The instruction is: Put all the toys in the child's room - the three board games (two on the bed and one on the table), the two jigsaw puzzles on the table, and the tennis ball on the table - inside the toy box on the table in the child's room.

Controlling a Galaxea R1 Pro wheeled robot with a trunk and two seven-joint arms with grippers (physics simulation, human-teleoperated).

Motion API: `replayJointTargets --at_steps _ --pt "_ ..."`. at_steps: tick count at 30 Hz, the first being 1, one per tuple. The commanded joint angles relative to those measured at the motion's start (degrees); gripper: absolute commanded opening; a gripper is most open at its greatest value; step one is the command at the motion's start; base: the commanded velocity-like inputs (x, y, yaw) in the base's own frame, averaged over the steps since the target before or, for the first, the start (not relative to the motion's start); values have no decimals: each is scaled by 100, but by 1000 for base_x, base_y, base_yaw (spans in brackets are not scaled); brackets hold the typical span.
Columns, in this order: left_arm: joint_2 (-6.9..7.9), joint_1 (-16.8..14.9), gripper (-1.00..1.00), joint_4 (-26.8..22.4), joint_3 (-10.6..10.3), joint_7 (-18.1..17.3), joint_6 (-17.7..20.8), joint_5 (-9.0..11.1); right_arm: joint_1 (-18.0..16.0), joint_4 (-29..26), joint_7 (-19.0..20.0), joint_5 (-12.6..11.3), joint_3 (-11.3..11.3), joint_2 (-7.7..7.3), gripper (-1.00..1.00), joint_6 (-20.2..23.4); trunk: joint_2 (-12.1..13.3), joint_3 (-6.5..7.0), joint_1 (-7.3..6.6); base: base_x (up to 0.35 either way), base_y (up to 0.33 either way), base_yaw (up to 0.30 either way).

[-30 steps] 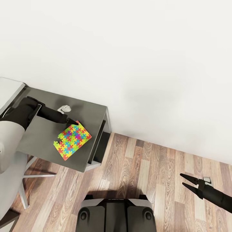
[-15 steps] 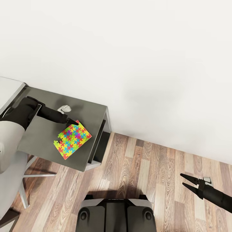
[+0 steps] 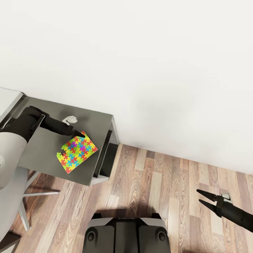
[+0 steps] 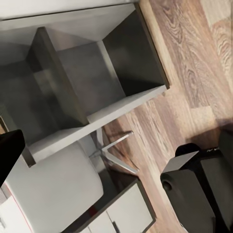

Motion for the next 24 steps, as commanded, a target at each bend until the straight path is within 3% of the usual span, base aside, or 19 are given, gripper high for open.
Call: replayJointTargets --at_steps 1,11,24 --pt "6 -2 100 -8 -12 -49 59 -39 -4 -1 15 5 -5 -1 100 26 -8 0 3 -3 68 -171" --pt "13 -2 100 -8 -12 -49 22 -39 -2 -1 8 5 -5 1 100 13 -8 61 3 -1 92 -158" --pt "14 -2 100 -8 -12 -49 18 -39 -3 -1 7 5 -5 0 100 14 -8 72 3 0 5 -23"
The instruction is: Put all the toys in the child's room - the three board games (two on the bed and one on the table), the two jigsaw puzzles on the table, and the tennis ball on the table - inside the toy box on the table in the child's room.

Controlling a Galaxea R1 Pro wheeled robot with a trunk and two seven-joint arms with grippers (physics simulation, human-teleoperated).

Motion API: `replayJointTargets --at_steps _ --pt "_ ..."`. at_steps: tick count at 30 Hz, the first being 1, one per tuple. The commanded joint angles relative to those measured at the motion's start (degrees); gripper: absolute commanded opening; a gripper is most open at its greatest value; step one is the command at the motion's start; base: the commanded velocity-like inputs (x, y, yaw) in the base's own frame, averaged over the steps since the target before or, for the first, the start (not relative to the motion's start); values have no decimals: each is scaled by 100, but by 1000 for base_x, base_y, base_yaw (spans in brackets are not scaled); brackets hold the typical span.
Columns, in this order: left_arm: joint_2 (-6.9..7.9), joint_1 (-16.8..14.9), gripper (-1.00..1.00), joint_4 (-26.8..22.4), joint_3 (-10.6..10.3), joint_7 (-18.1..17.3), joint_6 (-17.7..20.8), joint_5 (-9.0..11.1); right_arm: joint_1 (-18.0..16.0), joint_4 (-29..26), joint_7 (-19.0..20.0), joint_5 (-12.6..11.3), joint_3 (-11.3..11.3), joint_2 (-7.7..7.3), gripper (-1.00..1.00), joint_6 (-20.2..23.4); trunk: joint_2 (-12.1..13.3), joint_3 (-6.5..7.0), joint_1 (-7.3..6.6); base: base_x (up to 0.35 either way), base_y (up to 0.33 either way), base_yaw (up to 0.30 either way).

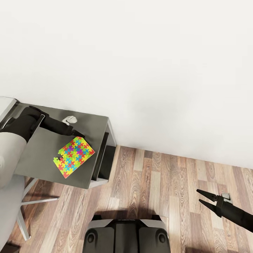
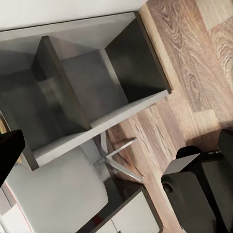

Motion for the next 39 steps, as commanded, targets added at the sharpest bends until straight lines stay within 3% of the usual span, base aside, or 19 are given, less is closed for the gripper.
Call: replayJointTargets --at_steps 1,21,39 --pt "3 -3 100 -7 -12 -49 60 -39 -4 0 15 4 -5 -1 100 27 -9 -7 3 0 0 -2" --pt "8 -3 100 -7 -12 -49 60 -36 -3 0 16 4 -5 -1 100 29 -9 -5 3 -9 36 -2" --pt "20 -3 100 -15 3 -51 54 -39 -5 0 23 4 -5 -1 100 36 -9 88 3 -35 8 -135"
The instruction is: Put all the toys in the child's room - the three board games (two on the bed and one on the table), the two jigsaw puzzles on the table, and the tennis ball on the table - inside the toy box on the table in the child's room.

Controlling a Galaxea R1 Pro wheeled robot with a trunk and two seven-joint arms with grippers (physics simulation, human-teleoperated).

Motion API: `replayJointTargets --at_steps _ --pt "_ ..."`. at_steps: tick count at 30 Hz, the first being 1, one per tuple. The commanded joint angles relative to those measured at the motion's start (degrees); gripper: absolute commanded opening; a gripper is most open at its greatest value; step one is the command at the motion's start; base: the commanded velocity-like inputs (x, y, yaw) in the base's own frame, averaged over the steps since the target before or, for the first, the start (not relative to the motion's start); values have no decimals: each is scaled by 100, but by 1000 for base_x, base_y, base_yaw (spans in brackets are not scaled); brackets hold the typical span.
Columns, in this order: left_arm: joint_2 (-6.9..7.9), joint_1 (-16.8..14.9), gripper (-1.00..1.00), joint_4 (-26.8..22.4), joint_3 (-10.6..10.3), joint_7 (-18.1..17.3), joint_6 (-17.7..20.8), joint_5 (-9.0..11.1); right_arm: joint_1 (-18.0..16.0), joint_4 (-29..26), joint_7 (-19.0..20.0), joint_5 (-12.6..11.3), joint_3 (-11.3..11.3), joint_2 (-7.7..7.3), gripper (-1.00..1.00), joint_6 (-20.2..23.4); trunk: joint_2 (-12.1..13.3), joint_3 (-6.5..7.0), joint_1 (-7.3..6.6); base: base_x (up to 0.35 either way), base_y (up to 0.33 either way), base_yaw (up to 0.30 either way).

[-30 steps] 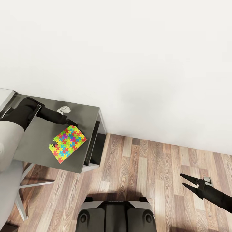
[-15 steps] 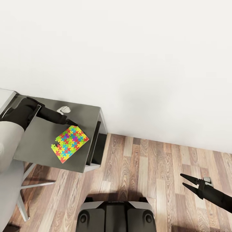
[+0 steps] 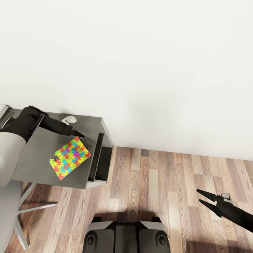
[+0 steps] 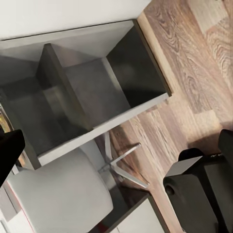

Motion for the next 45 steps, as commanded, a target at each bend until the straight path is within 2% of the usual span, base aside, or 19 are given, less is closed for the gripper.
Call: replayJointTargets --at_steps 1,29,45 --pt "3 -3 100 -8 -11 -49 60 -38 -1 0 16 5 -5 0 100 26 -9 -6 3 -13 0 -28" --pt "12 -3 100 -93 5 -53 62 -29 1 0 8 5 -5 0 100 10 -9 10 3 -22 0 -15" --pt "36 -3 100 -699 7 -48 237 -46 -5 0 1 5 -5 2 100 1 -9 11 3 0 0 0"
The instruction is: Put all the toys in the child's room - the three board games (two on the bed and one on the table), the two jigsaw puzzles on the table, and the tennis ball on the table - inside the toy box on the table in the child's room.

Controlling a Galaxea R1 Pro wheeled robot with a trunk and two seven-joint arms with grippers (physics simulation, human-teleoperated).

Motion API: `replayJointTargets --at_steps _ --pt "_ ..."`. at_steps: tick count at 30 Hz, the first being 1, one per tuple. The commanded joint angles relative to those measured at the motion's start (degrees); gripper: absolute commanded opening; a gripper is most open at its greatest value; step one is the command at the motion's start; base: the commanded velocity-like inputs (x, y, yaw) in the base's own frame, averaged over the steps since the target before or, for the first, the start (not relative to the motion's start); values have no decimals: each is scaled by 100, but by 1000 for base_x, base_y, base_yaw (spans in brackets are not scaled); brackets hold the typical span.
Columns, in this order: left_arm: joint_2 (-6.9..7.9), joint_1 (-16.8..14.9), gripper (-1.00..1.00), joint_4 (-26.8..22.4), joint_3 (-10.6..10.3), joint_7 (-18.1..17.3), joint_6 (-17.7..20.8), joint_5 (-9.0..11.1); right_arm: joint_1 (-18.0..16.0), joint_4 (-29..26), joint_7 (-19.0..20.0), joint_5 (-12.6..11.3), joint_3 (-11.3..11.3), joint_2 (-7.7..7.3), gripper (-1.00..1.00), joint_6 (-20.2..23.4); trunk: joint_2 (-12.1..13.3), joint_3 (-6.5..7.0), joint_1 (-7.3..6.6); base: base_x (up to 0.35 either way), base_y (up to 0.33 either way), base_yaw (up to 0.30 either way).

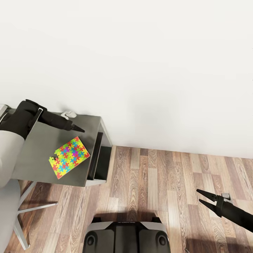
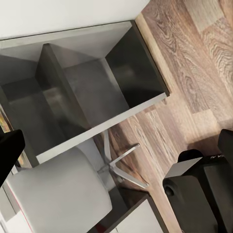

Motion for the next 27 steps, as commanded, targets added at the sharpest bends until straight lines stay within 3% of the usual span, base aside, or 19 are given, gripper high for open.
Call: replayJointTargets --at_steps 1,15,27 --pt "4 -4 100 -21 -7 -50 73 -46 -1 0 15 3 -5 -1 100 26 -9 -7 3 0 0 0" --pt "18 -4 100 -289 -14 -9 273 -74 3 0 13 3 -5 -3 100 26 -9 -7 3 0 0 0" --pt "122 -4 100 -324 -31 0 327 -317 0 0 13 3 -5 -3 100 26 -9 -7 3 0 0 0"
